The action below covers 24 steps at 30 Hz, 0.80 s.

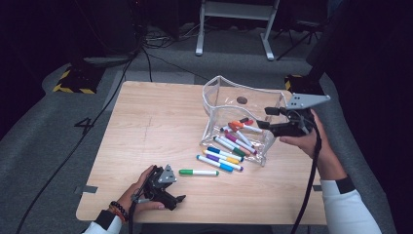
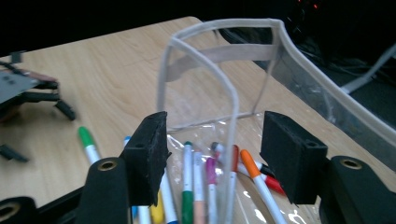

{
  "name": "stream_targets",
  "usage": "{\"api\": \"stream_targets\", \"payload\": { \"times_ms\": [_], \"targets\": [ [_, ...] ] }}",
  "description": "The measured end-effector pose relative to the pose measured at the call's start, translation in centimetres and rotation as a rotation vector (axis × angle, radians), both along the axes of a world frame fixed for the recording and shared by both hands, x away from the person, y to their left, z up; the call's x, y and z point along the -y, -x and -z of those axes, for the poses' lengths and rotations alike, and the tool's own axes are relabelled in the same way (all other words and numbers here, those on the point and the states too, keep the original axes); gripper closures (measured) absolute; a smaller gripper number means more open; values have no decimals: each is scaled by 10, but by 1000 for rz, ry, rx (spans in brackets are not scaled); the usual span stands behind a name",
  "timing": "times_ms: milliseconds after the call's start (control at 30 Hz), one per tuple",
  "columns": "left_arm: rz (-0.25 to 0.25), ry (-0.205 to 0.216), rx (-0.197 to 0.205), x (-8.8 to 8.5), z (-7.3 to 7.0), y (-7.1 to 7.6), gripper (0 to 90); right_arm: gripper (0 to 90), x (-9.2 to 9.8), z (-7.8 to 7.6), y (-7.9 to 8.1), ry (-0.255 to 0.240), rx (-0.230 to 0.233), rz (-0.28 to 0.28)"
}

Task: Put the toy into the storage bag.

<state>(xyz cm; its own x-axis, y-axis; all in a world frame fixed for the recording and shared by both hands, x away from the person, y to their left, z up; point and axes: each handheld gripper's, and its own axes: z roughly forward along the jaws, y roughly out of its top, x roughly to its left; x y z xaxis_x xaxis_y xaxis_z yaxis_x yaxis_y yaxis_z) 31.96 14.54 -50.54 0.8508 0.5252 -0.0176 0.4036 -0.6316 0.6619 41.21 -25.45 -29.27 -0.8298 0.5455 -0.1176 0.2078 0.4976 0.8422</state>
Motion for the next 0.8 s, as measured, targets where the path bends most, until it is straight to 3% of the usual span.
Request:
{"api": "stream_targets", "payload": {
  "times_ms": [133,367,533,633,800],
  "targets": [
    [1,0,0,-2,0,0,5,408,0,2,27,-10,44,-34],
    [-12,0,2,-9,0,1,6,403,-13,19,58,-39,40,-120],
    [-19,-2,2,-11,0,3,6,404,-29,46,74,-29,23,-190],
    [-24,-2,3,-12,0,4,6,403,-39,64,78,-34,-16,-227],
    [-22,-1,2,-14,0,5,6,397,-64,100,73,37,-62,-271]
  ]
}}
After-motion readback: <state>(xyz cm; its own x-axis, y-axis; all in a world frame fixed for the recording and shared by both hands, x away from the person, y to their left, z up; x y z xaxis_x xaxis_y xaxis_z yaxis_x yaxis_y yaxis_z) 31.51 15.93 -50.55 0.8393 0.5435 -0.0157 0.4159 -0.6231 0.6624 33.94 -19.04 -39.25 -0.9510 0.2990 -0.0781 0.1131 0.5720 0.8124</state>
